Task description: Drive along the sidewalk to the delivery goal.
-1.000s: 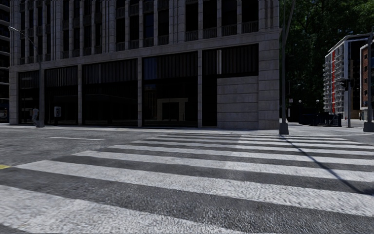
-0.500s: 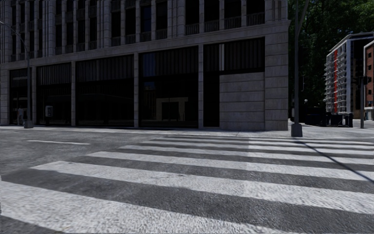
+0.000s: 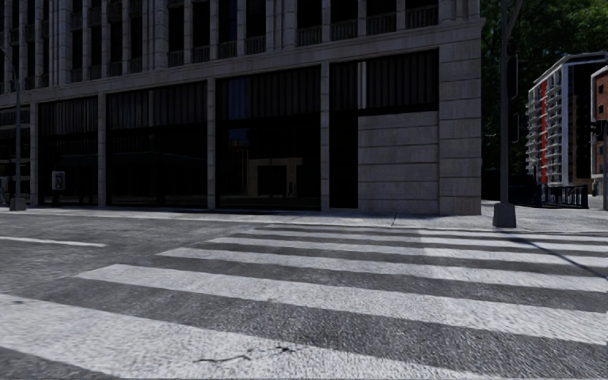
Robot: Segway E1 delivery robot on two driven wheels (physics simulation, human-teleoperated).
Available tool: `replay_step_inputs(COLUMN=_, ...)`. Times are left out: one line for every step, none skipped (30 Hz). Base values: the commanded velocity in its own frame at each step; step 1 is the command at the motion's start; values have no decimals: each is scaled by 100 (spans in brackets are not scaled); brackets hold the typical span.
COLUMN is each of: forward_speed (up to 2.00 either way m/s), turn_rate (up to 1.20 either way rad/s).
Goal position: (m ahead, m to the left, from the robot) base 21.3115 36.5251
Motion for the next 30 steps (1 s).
replay_step_inputs(forward_speed=200, turn_rate=-25)
replay_step_inputs(forward_speed=200, turn_rate=-25)
replay_step_inputs(forward_speed=200, turn_rate=-25)
replay_step_inputs(forward_speed=200, turn_rate=-26)
replay_step_inputs(forward_speed=200, turn_rate=-27)
replay_step_inputs(forward_speed=200, turn_rate=-29)
replay_step_inputs(forward_speed=200, turn_rate=-30)
replay_step_inputs(forward_speed=200, turn_rate=-30)
replay_step_inputs(forward_speed=200, turn_rate=-30)
replay_step_inputs(forward_speed=200, turn_rate=-30)
replay_step_inputs(forward_speed=200, turn_rate=-30)
replay_step_inputs(forward_speed=200, turn_rate=-30)
replay_step_inputs(forward_speed=200, turn_rate=-30)
replay_step_inputs(forward_speed=200, turn_rate=-30)
replay_step_inputs(forward_speed=200, turn_rate=-30)
replay_step_inputs(forward_speed=200, turn_rate=-30)
replay_step_inputs(forward_speed=200, turn_rate=-30)
replay_step_inputs(forward_speed=200, turn_rate=-30)
replay_step_inputs(forward_speed=200, turn_rate=-30)
replay_step_inputs(forward_speed=200, turn_rate=-30)
replay_step_inputs(forward_speed=200, turn_rate=-30)
replay_step_inputs(forward_speed=200, turn_rate=-30)
replay_step_inputs(forward_speed=200, turn_rate=-29)
replay_step_inputs(forward_speed=200, turn_rate=-4)
replay_step_inputs(forward_speed=200, turn_rate=-4)
replay_step_inputs(forward_speed=200, turn_rate=0)
replay_step_inputs(forward_speed=200, turn_rate=0)
replay_step_inputs(forward_speed=200, turn_rate=0)
replay_step_inputs(forward_speed=200, turn_rate=0)
replay_step_inputs(forward_speed=200, turn_rate=0)
